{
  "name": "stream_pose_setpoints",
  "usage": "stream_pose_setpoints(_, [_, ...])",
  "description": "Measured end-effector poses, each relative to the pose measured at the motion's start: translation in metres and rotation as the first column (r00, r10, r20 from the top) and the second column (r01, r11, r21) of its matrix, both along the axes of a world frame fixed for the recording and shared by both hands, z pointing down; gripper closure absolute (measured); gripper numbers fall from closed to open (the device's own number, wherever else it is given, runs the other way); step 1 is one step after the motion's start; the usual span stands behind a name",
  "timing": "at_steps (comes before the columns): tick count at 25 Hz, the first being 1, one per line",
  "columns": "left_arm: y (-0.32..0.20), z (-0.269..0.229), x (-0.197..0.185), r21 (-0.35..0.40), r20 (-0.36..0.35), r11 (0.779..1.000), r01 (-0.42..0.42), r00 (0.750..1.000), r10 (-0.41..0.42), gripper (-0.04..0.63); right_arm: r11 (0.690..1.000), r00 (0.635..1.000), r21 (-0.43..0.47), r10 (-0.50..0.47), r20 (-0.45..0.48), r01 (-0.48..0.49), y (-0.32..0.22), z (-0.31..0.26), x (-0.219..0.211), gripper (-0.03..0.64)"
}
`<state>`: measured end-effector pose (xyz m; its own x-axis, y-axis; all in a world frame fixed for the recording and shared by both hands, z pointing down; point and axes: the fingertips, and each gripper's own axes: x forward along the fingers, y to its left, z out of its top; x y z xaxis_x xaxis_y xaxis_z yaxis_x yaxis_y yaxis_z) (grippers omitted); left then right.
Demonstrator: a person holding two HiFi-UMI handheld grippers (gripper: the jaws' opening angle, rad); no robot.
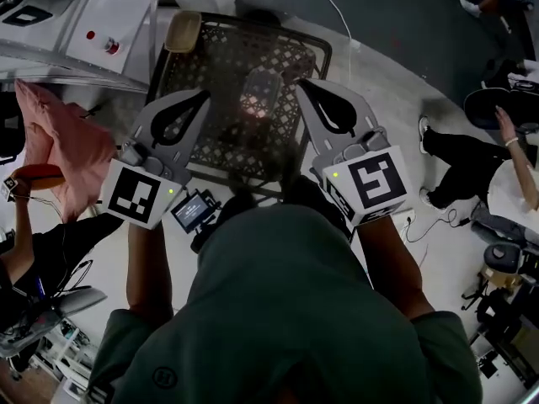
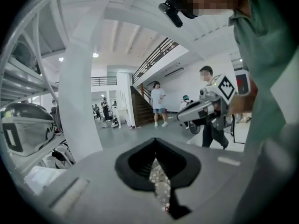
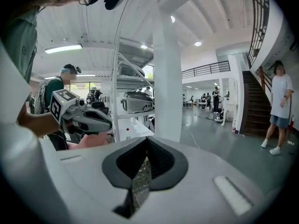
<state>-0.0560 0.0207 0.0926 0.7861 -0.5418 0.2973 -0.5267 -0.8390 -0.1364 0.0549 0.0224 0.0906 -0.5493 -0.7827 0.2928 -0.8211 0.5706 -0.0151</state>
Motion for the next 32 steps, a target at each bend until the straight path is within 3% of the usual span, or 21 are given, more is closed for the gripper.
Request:
stream_pose_setpoints(8, [-0.046, 0.024, 0.042, -0.045, 0.040, 0.993, 0.113, 0.993, -0.111, 0.594, 0.991, 0.991, -0.032, -0.129, 0.041, 0.130, -0.064, 0.025, 0.034, 0.611])
stream_pose_setpoints(13, [-0.058, 0.033, 0.047, -0.056, 0.082, 0.982, 0.179, 0.981, -0.174, 0.594, 0.979, 0.978, -0.042, -0.196, 0.063, 0.199, -0.082, 0.035, 0.038, 0.609])
stream_pose_setpoints(18, [-0.078, 0.061, 0.047, -0.107, 0.091, 0.972, 0.208, 0.976, -0.199, 0.594, 0.963, 0.970, -0.119, -0.237, 0.062, 0.243, -0.101, 0.068, 0.030, 0.609])
stream_pose_setpoints(23, [-0.088, 0.092, 0.022, -0.192, 0.071, 0.964, 0.182, 0.983, -0.171, 0.594, 0.967, 0.978, -0.149, -0.206, 0.023, 0.207, -0.121, 0.085, 0.008, 0.611])
stream_pose_setpoints(27, [-0.103, 0.107, 0.008, -0.206, 0.063, 0.972, 0.116, 0.992, -0.105, 0.594, 0.976, 0.992, -0.178, -0.124, 0.015, 0.125, -0.133, 0.096, -0.002, 0.611])
stream_pose_setpoints(32, [-0.116, 0.117, -0.005, -0.217, 0.065, 0.972, 0.089, 0.995, -0.076, 0.594, 0.974, 0.995, -0.206, -0.095, -0.006, 0.091, -0.137, 0.113, -0.015, 0.609])
